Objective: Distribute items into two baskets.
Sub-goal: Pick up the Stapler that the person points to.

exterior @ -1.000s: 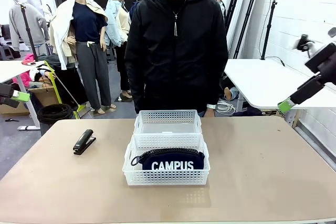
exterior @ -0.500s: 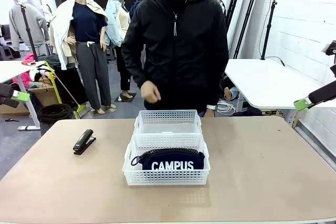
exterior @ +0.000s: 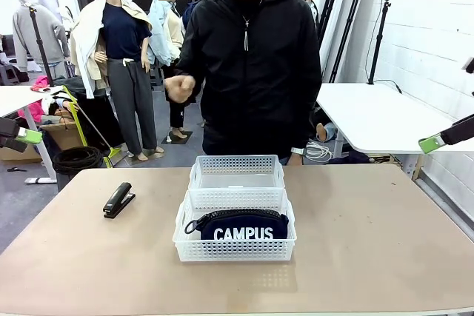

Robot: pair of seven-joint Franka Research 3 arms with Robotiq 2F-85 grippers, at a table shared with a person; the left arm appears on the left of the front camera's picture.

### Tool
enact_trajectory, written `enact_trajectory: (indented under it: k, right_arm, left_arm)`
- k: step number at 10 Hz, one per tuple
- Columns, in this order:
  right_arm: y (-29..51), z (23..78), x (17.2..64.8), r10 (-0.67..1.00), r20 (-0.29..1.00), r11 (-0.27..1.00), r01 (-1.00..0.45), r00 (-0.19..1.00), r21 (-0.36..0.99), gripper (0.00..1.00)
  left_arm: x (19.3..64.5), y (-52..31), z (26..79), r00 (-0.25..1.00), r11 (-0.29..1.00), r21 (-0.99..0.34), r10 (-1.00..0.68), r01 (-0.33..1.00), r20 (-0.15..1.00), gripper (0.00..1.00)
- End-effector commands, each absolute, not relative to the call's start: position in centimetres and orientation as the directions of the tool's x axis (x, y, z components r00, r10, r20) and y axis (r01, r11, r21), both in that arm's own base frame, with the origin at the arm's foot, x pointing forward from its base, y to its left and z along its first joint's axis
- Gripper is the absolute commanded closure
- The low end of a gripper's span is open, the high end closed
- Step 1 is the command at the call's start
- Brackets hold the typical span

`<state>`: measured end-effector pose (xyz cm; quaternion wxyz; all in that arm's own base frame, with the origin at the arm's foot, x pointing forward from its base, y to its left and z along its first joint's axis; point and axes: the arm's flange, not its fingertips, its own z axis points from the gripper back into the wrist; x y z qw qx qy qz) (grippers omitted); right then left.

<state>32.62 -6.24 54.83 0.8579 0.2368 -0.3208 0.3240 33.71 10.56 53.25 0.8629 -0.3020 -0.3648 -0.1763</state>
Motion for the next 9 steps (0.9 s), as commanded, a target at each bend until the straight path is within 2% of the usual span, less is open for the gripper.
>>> enact_trajectory:
  k: [1, 5, 6, 9]
  right_arm:
    - [-5.8, 53.6, 33.8, 0.417, 0.762, 0.658, -0.743, 0.496, 0.123, 0.0]
    - [-5.8, 53.4, 34.4, 0.45, 0.761, 0.644, -0.76, 0.467, 0.086, 0.0]
    - [-6.1, 54.4, 33.9, 0.445, 0.743, 0.657, -0.746, 0.499, 0.107, 0.0]
    - [-6.1, 54.4, 33.9, 0.445, 0.743, 0.657, -0.746, 0.499, 0.107, 0.0]
  left_arm:
    - [33.7, 10.8, 53.1, 0.657, 0.743, -0.391, -0.087, 0.544, 0.749, 0.0]
    - [33.7, 10.8, 53.1, 0.657, 0.743, -0.391, -0.087, 0.544, 0.749, 0.0]
    - [33.7, 10.8, 53.1, 0.657, 0.743, -0.391, -0.087, 0.544, 0.749, 0.0]
    - [33.7, 10.8, 53.1, 0.657, 0.743, -0.391, -0.087, 0.544, 0.749, 0.0]
